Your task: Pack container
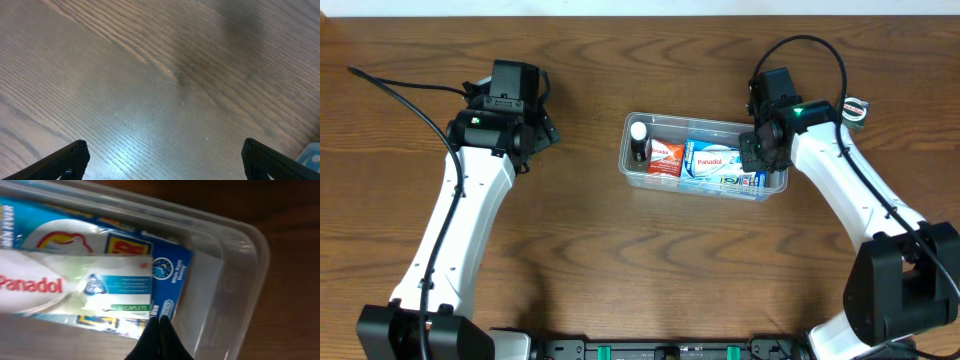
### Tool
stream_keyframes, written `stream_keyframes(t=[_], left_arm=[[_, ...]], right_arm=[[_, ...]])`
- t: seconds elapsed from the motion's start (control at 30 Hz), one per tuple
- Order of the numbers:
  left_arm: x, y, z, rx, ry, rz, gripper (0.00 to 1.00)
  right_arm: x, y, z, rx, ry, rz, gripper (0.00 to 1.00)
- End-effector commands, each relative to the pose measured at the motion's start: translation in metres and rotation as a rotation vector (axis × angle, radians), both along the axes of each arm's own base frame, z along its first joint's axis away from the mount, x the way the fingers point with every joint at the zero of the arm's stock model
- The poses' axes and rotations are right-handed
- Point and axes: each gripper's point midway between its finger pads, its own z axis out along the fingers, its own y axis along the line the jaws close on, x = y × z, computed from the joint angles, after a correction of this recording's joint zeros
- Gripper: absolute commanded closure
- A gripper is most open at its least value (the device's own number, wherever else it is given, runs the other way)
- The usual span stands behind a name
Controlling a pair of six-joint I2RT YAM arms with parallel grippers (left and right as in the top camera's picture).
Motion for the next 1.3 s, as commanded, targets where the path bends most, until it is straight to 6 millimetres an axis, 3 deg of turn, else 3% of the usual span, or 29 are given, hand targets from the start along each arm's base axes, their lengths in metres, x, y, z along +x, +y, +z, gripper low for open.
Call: stream_keyframes(t=[0.0, 0.23, 0.43, 1.0, 1.27], left_arm=[[0.000, 0.004, -0.004, 0.019, 0.016, 0.005, 0.02], [0.000, 0.004, -0.004, 0.019, 0.016, 0.005, 0.02], [0.000, 0.004, -0.004, 0.019, 0.016, 0.005, 0.02], [0.000, 0.004, -0.004, 0.019, 0.016, 0.005, 0.02], [0.000, 0.004, -0.004, 0.019, 0.016, 0.005, 0.02]], right_arm=[[0.005, -0.015, 0.001, -0.057, -0.020, -0.099, 0.99], [0.004, -0.022, -0.015, -0.086, 0.016, -0.126, 0.99], [0.009, -0.012, -0.032, -0.041, 0.042, -0.115, 0.99], [0.011, 0.010, -0.034, 0.081, 0.052, -0.082, 0.99], [0.014, 0.032, -0.032, 0.197, 0.052, -0.041, 0.99]])
